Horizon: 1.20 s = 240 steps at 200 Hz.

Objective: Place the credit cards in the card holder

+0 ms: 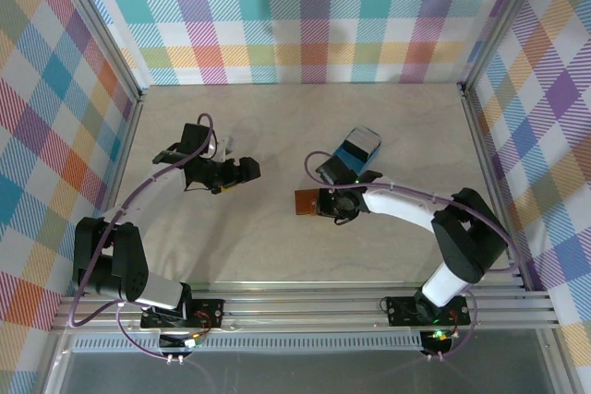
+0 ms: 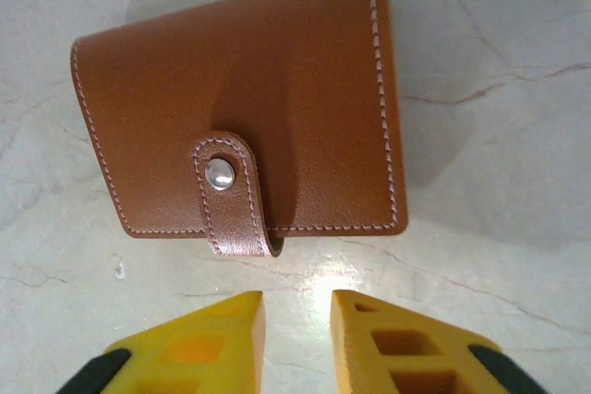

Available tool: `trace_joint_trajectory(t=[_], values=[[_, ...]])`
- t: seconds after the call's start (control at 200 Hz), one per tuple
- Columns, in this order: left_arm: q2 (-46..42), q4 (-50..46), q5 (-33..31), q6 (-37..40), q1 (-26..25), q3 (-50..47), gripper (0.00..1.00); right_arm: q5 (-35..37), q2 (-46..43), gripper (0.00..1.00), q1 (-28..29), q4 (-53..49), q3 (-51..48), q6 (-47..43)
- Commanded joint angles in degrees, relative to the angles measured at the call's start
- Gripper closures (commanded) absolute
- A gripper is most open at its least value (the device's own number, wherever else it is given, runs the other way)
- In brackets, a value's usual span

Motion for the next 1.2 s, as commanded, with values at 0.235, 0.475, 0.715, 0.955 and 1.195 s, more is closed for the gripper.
trace_joint_trajectory(t=[0.235,0.475,0.715,0.955,1.195], values=[[-0.26,0.09,1.63,-0.57,0.2,-0.5,0.09,-1.95,5.17,0.82,-3.55,3.61,1.59,2.18],[-0.69,0.09,1.93,-0.54,0.2,-0.6,0.09,0.14,11.71,0.83,-5.65,2.94,8.52,-3.99],[-0.78,0.26,2.11,-0.77,0.11,-0.72,0.09,-2.4,18.16,0.82,-5.19,2.86,19.55,-10.71],[-1.26,1.36,2.62,-3.62,-1.21,-1.26,0.1,2.76,9.75,0.61,-4.85,-0.25,14.87,-14.02],[-9.14,26.17,3.96,-31.88,-8.51,-14.39,0.15,-12.46,5.85,0.44,-9.61,-0.67,7.74,-27.3]])
